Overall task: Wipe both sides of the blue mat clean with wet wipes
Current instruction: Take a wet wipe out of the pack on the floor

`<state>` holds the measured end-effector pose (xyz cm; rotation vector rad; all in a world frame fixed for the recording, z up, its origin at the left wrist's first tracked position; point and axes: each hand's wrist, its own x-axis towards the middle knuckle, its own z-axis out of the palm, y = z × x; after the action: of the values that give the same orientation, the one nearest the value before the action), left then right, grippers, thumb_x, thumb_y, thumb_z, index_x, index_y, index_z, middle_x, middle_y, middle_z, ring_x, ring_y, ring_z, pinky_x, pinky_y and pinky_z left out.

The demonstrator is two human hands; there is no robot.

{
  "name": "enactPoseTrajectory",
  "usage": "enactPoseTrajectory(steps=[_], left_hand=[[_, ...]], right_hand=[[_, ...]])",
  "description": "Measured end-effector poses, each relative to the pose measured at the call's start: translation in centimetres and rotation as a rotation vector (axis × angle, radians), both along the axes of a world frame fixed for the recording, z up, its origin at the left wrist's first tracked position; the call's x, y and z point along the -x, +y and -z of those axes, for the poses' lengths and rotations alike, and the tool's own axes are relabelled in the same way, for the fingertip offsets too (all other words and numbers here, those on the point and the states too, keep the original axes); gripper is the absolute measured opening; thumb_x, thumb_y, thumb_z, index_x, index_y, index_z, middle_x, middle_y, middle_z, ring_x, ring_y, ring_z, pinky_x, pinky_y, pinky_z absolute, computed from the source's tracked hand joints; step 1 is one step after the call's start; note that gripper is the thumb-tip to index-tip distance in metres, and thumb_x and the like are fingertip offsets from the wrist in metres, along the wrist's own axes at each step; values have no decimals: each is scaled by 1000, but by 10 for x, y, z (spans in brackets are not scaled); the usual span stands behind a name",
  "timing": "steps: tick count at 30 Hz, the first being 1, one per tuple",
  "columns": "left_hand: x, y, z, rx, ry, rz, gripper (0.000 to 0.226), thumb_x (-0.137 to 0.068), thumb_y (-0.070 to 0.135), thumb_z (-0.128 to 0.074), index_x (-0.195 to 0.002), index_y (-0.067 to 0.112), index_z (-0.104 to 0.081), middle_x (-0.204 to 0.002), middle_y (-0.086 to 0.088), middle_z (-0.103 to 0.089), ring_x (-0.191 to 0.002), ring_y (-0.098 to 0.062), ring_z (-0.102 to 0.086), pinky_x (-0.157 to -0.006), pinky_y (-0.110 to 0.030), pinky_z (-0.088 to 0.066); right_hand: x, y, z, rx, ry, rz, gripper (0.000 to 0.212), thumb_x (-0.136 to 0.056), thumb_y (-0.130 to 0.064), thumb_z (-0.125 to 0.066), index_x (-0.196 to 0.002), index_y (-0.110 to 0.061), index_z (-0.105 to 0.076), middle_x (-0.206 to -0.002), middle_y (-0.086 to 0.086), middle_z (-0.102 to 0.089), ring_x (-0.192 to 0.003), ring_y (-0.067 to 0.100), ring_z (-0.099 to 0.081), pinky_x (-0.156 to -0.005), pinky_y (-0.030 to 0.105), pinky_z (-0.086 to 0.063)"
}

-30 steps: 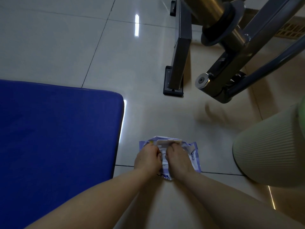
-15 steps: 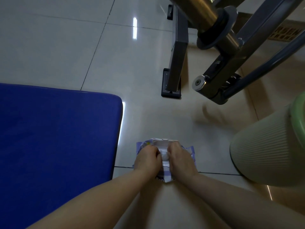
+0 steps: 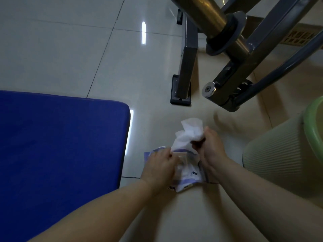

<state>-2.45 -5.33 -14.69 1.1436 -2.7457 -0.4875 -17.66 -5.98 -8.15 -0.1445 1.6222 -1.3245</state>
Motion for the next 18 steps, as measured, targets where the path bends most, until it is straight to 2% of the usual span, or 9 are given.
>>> enactPoseTrajectory(steps=[1, 2, 5, 7, 9, 11, 13, 15, 18], left_hand=[[-1, -6, -5, 25, 34, -82, 36, -66, 27, -82, -94, 15, -63, -95, -9, -59, -79, -27, -59, -64, -37, -51], [-1, -10, -8, 30, 41, -160, 42, -65, 29, -82, -100, 16, -62, -100, -9, -59, -84, -26, -59, -69, -36, -51], [2, -2, -8, -118, -50, -119, 49, -89, 40, -58, -132, 21, -46, -133, -4, -46, -122, -23, -43, -105, -38, -30], [0, 13, -2, -134, -167, 32, 45, -95, 43, -44, -136, 23, -44, -140, -1, -41, -130, -21, -35, -112, -40, -20], [-8, 24, 7, -162, -270, 118, 49, -99, 43, -34, -144, 24, -37, -150, -3, -31, -137, -22, -26, -116, -45, -15], [-13, 26, 13, -194, -339, 140, 55, -100, 42, -32, -151, 24, -22, -157, -4, -18, -144, -24, -16, -118, -52, -6], [-11, 25, 14, -140, -398, 192, 57, -100, 41, -33, -152, 21, -21, -156, -7, -20, -143, -26, -16, -117, -57, 0], [-5, 21, 6, -147, -417, 175, 54, -99, 42, -36, -148, 20, -31, -151, -8, -27, -140, -27, -21, -116, -58, 0], [-6, 2, -16, -204, -325, -28, 56, -89, 51, -55, -136, 23, -46, -136, -3, -44, -127, -23, -37, -114, -43, -21]], right_hand=[[0, -2, -4, 16, -188, 33, 23, -101, -30, -42, -108, -11, -54, -96, 11, -59, -75, 18, -56, -53, 23, -48], [0, -4, -10, 38, -309, 39, 28, -100, -37, -44, -107, -12, -55, -99, 11, -60, -78, 19, -57, -55, 21, -50], [-3, -10, -30, 105, -461, -26, 32, -87, -37, -58, -106, -10, -57, -101, 11, -61, -75, 15, -56, -57, 17, -50], [-2, -14, -37, 93, -469, -76, 30, -83, -25, -62, -107, -7, -57, -96, 12, -61, -70, 13, -56, -56, 16, -50], [0, -16, -38, 35, -390, -149, 14, -94, -20, -53, -101, -8, -57, -89, 9, -60, -68, 11, -54, -58, 18, -48], [-1, -17, -34, -6, -317, -231, 16, -99, -22, -45, -104, -12, -56, -95, 8, -63, -80, 14, -56, -73, 26, -42], [-5, -19, -31, -25, -287, -260, 24, -98, -24, -44, -117, -14, -54, -113, 8, -64, -102, 18, -58, -96, 35, -33], [-10, -19, -33, -26, -375, -242, 38, -97, -27, -44, -132, -12, -48, -122, 11, -63, -114, 23, -55, -106, 41, -29], [-19, -22, -50, -21, -597, -192, 46, -98, -38, -41, -136, -12, -48, -127, 18, -59, -119, 33, -54, -103, 46, -40]])
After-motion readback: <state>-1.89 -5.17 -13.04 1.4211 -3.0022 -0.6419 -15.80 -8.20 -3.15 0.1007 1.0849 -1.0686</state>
